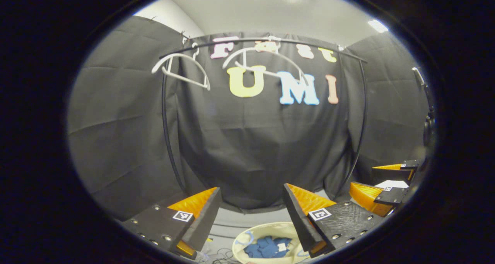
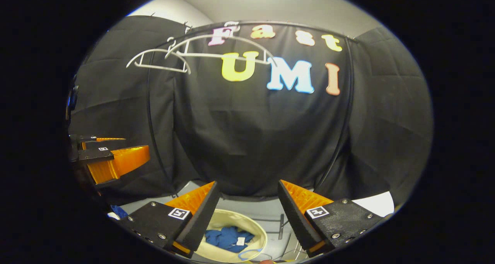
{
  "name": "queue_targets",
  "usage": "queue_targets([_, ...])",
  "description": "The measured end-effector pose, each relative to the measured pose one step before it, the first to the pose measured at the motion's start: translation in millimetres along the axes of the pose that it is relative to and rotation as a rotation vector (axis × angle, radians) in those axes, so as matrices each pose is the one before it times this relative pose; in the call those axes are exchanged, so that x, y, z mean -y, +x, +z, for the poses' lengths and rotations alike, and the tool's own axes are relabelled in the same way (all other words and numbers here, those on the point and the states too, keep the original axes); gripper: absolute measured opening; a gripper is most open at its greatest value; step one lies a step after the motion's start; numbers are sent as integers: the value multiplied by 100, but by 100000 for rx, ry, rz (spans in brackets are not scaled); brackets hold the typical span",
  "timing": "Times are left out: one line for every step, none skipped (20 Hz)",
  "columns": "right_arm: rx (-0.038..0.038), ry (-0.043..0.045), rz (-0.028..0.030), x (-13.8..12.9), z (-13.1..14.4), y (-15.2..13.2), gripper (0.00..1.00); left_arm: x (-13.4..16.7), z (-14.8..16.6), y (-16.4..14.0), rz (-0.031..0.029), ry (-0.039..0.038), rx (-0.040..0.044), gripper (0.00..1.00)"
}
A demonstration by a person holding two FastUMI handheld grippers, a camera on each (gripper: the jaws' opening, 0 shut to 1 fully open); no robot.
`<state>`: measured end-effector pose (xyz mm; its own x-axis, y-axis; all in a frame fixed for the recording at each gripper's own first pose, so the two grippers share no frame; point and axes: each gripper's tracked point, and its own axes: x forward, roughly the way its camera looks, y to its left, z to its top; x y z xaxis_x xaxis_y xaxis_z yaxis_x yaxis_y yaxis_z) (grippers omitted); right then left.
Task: Grasp the clothes on the hanger with both hands and then place them into the laundry hamper below.
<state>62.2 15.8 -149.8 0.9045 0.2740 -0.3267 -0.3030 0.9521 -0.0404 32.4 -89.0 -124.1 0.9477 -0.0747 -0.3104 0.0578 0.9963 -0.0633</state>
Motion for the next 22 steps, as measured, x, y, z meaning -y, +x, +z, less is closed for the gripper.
queue_targets([3985, -951, -2568, 1206, 1587, -751, 94, 203, 1538, -377, 300, -620, 3087, 95])
queue_targets([3685, -98, -2084, 951, 1269, -708, 94, 152, 1535, -67, 343, -295, 2925, 99])
queue_targets([3078, 871, -1079, 837, 1281, -822, 95, 250, 1309, -571, 498, -193, 2697, 99])
queue_targets([2547, 749, -742, 744, 1156, -696, 94, 164, 1187, -583, 148, -183, 2141, 99])
queue_targets([2361, 373, -1129, 933, 956, -801, 94, 316, 1184, -565, 109, -194, 2113, 99])
queue_targets([2051, -117, -1131, 1009, 896, -807, 94, 364, 1189, -583, 275, -250, 1908, 92])
queue_targets([1680, 16, -915, 1003, 661, -676, 94, 291, 1130, -794, 455, -350, 1514, 86])
queue_targets([932, 347, -608, 796, 530, -673, 94, 441, 1173, -903, -320, -519, 1878, 88])
queue_targets([805, 943, -213, 658, 480, -723, 94, 359, 405, -749, -320, -395, 2372, 89])
queue_targets([812, 861, -330, 694, 442, -740, 94, 413, 795, -769, 40, 266, 2443, 91])
queue_targets([440, 372, -573, 676, 335, -647, 94, 251, 641, -802, 103, 622, 2010, 93])
queue_targets([688, 329, -782, 626, 406, -669, 94, 303, 1530, -866, 387, 760, 1386, 94])
queue_targets([790, 317, -533, 438, 384, -718, 94, 196, 249, -698, 20, 475, 902, 96])
queue_targets([817, 331, -405, 465, 318, -475, 94, 186, 163, -673, 332, 371, 310, 98])
queue_targets([656, -195, -197, 431, 184, -515, 94, 13, -11, -594, 510, 487, 131, 98])
queue_targets([831, -359, -352, 369, 195, -510, 94, -31, -50, -529, 889, 381, 0, 98])
queue_targets([730, -471, -319, 327, 246, -551, 94, 65, -83, -447, 368, 277, 136, 98])
queue_targets([333, -56, 6, 382, 181, -800, 94, 141, -50, -635, 443, 209, -49, 98])
queue_targets([230, 284, -95, 151, 93, -382, 94, 147, 50, -692, 88, 418, 315, 98])
queue_targets([39, 294, -210, 171, 102, -265, 94, 69, 149, -423, 242, 488, 331, 98])
queue_targets([109, 316, -349, 249, 9, -491, 94, 125, 147, -617, -4, 611, 510, 98])
queue_targets([-65, 214, -309, 246, -13, -411, 94, 149, 277, -616, 136, 623, 512, 98])
